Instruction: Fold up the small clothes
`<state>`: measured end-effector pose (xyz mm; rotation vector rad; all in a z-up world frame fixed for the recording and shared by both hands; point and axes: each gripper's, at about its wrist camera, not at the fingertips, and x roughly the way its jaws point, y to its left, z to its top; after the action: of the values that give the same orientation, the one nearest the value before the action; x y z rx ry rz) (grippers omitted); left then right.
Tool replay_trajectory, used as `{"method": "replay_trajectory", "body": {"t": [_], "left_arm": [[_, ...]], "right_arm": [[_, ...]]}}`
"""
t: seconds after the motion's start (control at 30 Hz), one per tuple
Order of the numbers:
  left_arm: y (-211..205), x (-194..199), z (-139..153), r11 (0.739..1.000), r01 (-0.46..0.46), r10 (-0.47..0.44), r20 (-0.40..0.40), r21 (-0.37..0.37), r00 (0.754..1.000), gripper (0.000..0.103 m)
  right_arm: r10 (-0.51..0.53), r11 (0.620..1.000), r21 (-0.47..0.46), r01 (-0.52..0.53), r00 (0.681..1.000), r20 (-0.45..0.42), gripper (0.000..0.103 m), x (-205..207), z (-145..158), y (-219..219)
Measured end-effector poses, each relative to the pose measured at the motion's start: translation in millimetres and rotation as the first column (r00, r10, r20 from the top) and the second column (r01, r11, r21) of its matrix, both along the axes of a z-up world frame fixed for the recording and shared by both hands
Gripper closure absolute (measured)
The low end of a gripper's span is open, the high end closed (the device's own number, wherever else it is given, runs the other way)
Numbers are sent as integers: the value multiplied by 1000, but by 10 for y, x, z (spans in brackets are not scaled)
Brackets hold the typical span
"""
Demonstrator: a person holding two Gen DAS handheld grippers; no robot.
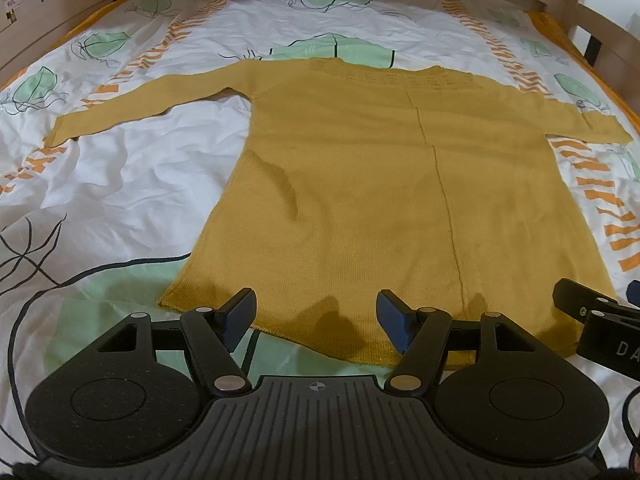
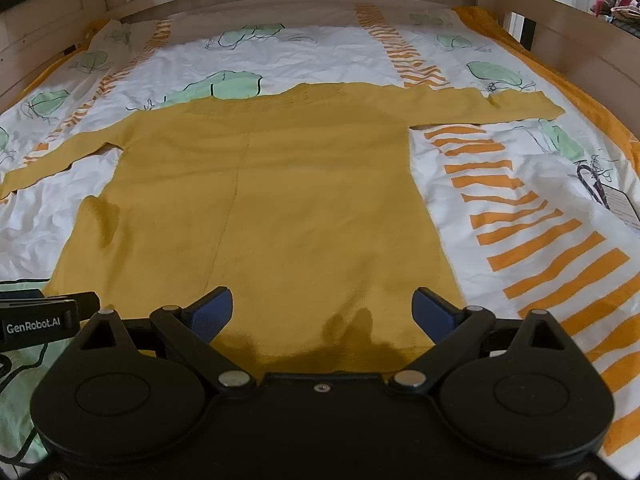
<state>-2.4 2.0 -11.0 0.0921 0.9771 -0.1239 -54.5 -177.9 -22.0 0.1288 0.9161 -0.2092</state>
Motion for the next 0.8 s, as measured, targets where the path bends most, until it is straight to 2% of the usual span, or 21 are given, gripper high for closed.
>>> {"method": "replay_trajectory", "body": {"t": [0.8], "left_arm": [[-5,34,-30,1000,8,-8,-12,-9,1000,38]], "right_arm": [[4,1000,18,-4,1000,-24,6,36,-43,19]]}}
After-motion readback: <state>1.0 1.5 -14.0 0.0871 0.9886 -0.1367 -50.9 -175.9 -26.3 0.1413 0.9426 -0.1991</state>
